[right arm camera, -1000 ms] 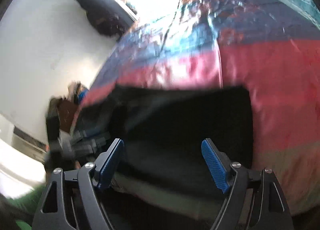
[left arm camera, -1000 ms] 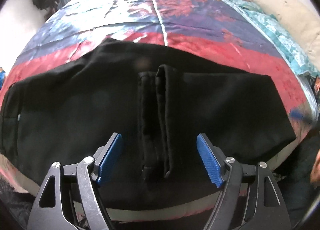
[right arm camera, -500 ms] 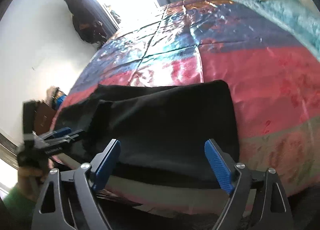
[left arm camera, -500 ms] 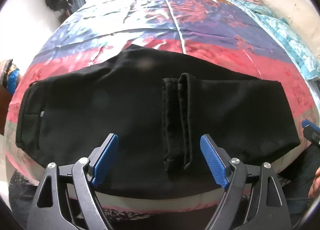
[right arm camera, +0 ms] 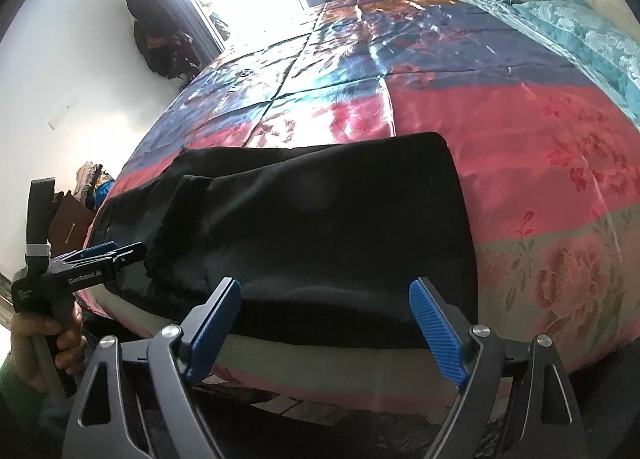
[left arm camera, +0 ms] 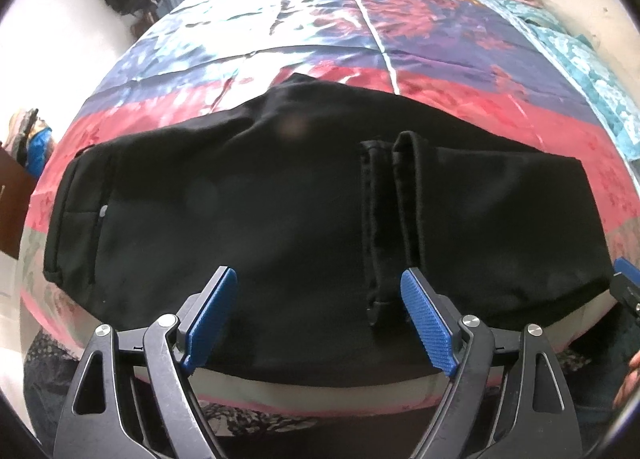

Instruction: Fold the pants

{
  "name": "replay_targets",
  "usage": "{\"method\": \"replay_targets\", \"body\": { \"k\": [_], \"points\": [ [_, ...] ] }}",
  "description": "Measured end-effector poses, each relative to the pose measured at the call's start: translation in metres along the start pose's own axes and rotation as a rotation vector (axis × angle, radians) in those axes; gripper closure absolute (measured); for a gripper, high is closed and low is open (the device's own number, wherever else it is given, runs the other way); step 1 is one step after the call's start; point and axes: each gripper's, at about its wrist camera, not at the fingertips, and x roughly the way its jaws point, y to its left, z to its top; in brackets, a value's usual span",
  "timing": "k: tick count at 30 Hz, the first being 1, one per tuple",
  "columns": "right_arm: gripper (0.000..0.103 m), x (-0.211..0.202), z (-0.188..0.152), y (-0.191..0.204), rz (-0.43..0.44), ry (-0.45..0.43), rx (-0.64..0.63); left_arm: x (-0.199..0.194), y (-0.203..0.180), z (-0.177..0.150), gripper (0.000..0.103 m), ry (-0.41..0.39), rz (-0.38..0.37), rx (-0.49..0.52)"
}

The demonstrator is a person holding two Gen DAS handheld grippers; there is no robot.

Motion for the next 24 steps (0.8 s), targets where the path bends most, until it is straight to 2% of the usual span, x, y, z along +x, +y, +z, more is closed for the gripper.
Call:
{"method": "replay_targets", "body": {
  "k": [4,8,11,15,16,17,19,21,22,24],
  "points": [
    [0.017,0.001,0.0,0.0,0.005,0.005,0.001,0.002,0.014,0.001,0.017,0.014,-0.012,-0.037],
    [0.017,0.001,-0.001,0.001,0.012,0.008,0.005,0.01,0.063,0.009,0.016,0.027,-0.029,-0.151],
    [0.017,0.001,-0.002,0.0,0.023,0.015,0.009,0.013,0.13,0.025,0.016,-0.001,0.033,-0.259],
    [0.017,0.002,-0.004,0.001,0.026,0.026,0.01,0.019,0.234,0.042,0.014,-0.045,0.179,-0.415],
    [0.017,0.003,-0.005,0.002,0.027,0.028,0.011,0.025,0.257,0.043,0.013,-0.032,0.203,-0.448],
    [0.017,0.004,-0.005,0.003,0.028,0.031,0.011,0.033,0.274,0.042,0.013,0.0,0.197,-0.473],
    [0.017,0.005,-0.004,0.005,0.029,0.033,0.01,0.047,0.29,0.039,0.013,0.05,0.08,-0.491],
    [0.017,0.007,-0.004,0.008,0.03,0.036,0.004,0.061,0.288,0.037,0.012,0.091,-0.074,-0.454],
    [0.017,0.007,-0.004,0.009,0.03,0.037,0.003,0.066,0.284,0.036,0.008,0.11,-0.102,-0.43],
    [0.017,0.008,-0.004,0.012,0.034,0.04,-0.004,0.075,0.283,0.036,0.002,0.118,-0.105,-0.404]
  ]
}}
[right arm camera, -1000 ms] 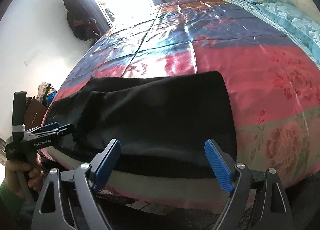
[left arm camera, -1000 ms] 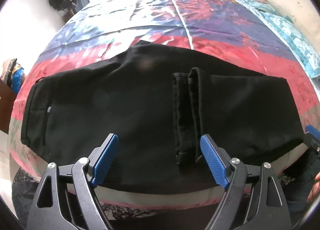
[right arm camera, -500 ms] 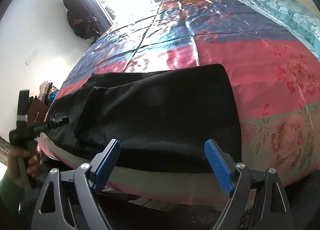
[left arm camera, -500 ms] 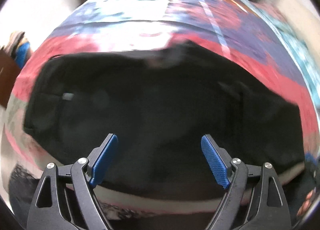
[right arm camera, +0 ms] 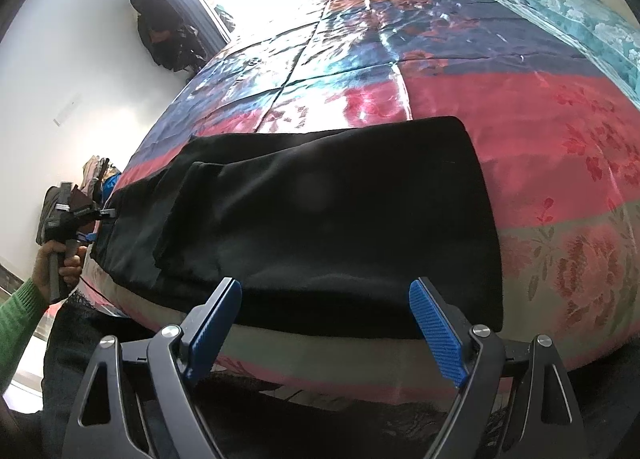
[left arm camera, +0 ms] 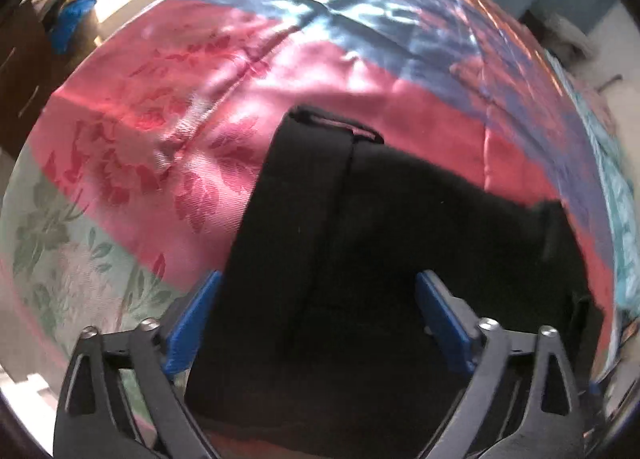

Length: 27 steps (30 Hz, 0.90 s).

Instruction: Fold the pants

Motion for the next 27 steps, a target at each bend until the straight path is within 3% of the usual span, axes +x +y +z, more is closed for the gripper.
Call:
{"method": "replay_targets", "body": {
  "k": [5,7,9,11,14,17,22,27],
  "points": [
    [0.017,-0.004,0.0,0.002,0.008,-0.009,-0.014,0.015,0.025,0.005,0.0,0.054,-0.146,-0.139],
    [0.017,-0.005,-0.001,0.001,0.007,-0.015,-0.012,0.016,0.021,0.009,0.0,0.074,-0.136,-0.115],
    [0.017,-0.005,-0.002,-0.002,0.008,-0.016,-0.002,0.013,0.014,0.007,0.007,0.091,-0.127,-0.08],
    [0.017,-0.007,-0.003,-0.004,0.009,-0.02,0.008,0.006,0.013,0.01,0.039,0.083,-0.153,-0.087],
    [0.017,-0.01,-0.002,-0.007,0.012,-0.034,0.018,-0.007,0.02,0.007,0.07,0.061,-0.176,-0.144],
    [0.017,-0.013,-0.001,-0.009,0.016,-0.051,0.019,-0.025,0.023,0.003,0.081,0.04,-0.212,-0.231],
    [0.017,-0.019,-0.002,-0.015,0.018,-0.086,0.03,-0.076,-0.015,-0.003,0.086,-0.026,-0.24,-0.235],
    [0.017,-0.024,-0.004,-0.027,0.03,-0.113,0.074,-0.131,-0.104,-0.02,0.087,-0.066,-0.342,-0.125]
  ]
}}
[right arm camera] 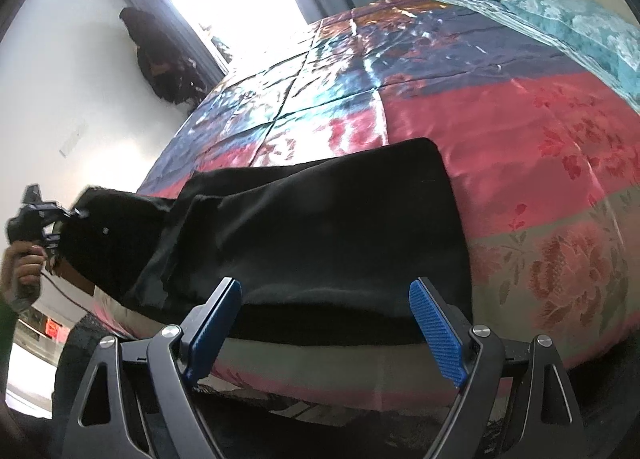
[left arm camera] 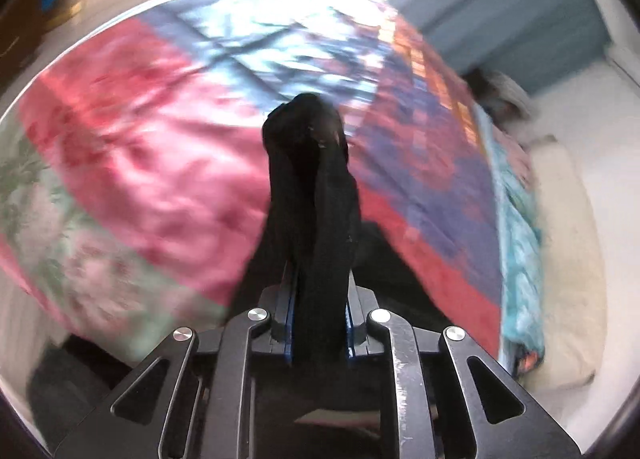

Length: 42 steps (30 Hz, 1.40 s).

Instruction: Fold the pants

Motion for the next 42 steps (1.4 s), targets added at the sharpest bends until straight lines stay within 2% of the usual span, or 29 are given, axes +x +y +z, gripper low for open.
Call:
{"method": "replay_targets", "body": {
  "k": [3,7,10,12,13,15,16,17,18,19,20,21,23,25,26,28,30,35,38,40,42],
  "points": [
    [0.017,-0.002,0.001,-0.006,0.004,-0.012,0.023,0.012,-0.058,-0.023,0.087,0.009,-0.027,0.087],
    [0.017,-0.007,0.001,-0.011,-0.005,-0.03,0.031,0.062,-0.13,-0.068,0.092,0.051,-0.026,0.192],
    [0.017,-0.011,0.001,-0.013,-0.017,-0.043,0.032,0.119,-0.161,-0.105,0.092,0.131,0.01,0.231],
    [0.017,-0.012,0.0,-0.015,-0.024,-0.049,0.035,0.161,-0.172,-0.126,0.085,0.217,0.046,0.288],
    [0.017,-0.013,0.001,-0.017,-0.022,-0.051,0.04,0.181,-0.179,-0.138,0.085,0.284,0.049,0.324],
    [0.017,-0.017,0.002,-0.018,-0.016,-0.064,0.05,0.184,-0.182,-0.146,0.087,0.341,-0.046,0.317],
    [0.017,-0.02,0.002,-0.018,-0.012,-0.071,0.05,0.172,-0.182,-0.144,0.081,0.339,-0.121,0.302],
    [0.017,-0.023,0.003,-0.017,-0.005,-0.08,0.047,0.155,-0.182,-0.14,0.068,0.313,-0.153,0.311],
    [0.017,-0.027,0.003,-0.015,0.008,-0.088,0.037,0.139,-0.18,-0.136,0.059,0.278,-0.164,0.329],
    [0.017,-0.027,0.004,-0.012,0.027,-0.089,0.026,0.117,-0.175,-0.128,0.043,0.216,-0.164,0.354],
    [0.017,-0.025,0.005,-0.008,0.056,-0.084,0.011,0.096,-0.169,-0.121,0.033,0.152,-0.148,0.373],
    [0.017,-0.021,0.005,0.0,0.118,-0.067,-0.014,0.073,-0.159,-0.112,0.031,0.075,-0.104,0.393],
    [0.017,-0.006,0.008,0.023,0.255,-0.012,-0.084,0.049,-0.138,-0.098,0.031,-0.002,-0.021,0.404],
    [0.017,0.012,0.012,0.048,0.403,0.045,-0.148,0.032,-0.112,-0.089,0.031,-0.048,0.04,0.381],
    [0.017,0.023,0.015,0.058,0.451,0.073,-0.172,0.027,-0.1,-0.086,0.031,-0.063,0.064,0.361],
    [0.017,0.043,0.022,0.069,0.453,0.1,-0.212,0.021,-0.079,-0.088,0.031,-0.081,0.105,0.321],
    [0.019,0.068,0.029,0.076,0.473,0.168,-0.237,0.018,-0.058,-0.093,0.031,-0.08,0.125,0.275],
    [0.023,0.107,0.028,0.088,0.509,0.338,-0.31,0.035,-0.036,-0.116,0.031,-0.042,0.137,0.21],
    [0.03,0.121,0.029,0.085,0.552,0.426,-0.29,0.039,-0.03,-0.12,0.031,-0.022,0.15,0.201],
    [0.032,0.123,0.036,0.072,0.632,0.45,-0.205,0.04,-0.029,-0.12,0.031,-0.023,0.154,0.201],
    [0.033,0.124,0.043,0.062,0.672,0.448,-0.158,0.041,-0.03,-0.119,0.031,-0.028,0.162,0.203]
  ]
}}
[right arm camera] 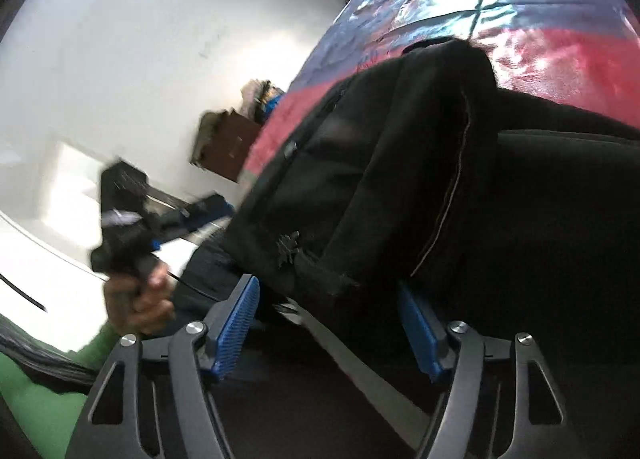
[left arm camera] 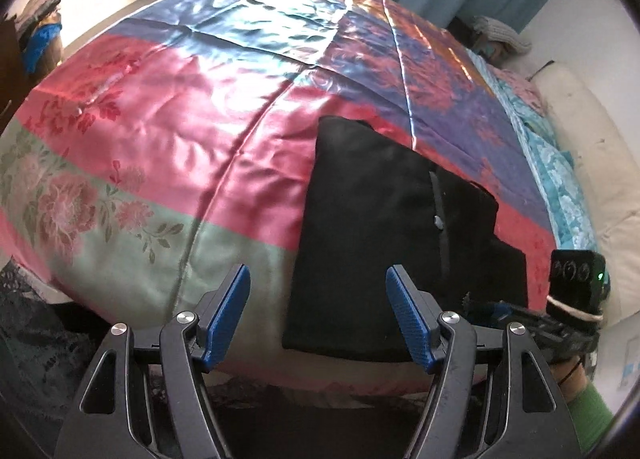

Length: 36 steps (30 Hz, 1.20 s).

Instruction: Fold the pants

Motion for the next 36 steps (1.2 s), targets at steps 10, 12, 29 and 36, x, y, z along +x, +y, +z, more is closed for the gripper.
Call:
{"method": "replay_targets", "body": {
  "k": [10,12,29,36],
  "points": [
    [0.067,0.026,0.005,0.007,-0.139,0.066,-0.056,0.008,-0.001,0.0,0.03,0.02,0.011,-0.024],
    [0.077,0.019,0.005,0.013,-0.126,0.033,-0.047,0.006,0.0,0.001,0.03,0.014,0.019,-0.025],
    [0.086,-0.144,0.009,0.071,-0.141,-0.214,-0.116,-0.01,-0.013,-0.001,0.03,-0.026,-0.001,0.002],
    [0.087,-0.172,-0.046,-0.01,-0.297,-0.219,0.075,0.009,-0.066,-0.014,0.029,0.02,-0.012,0.166]
  ]
}}
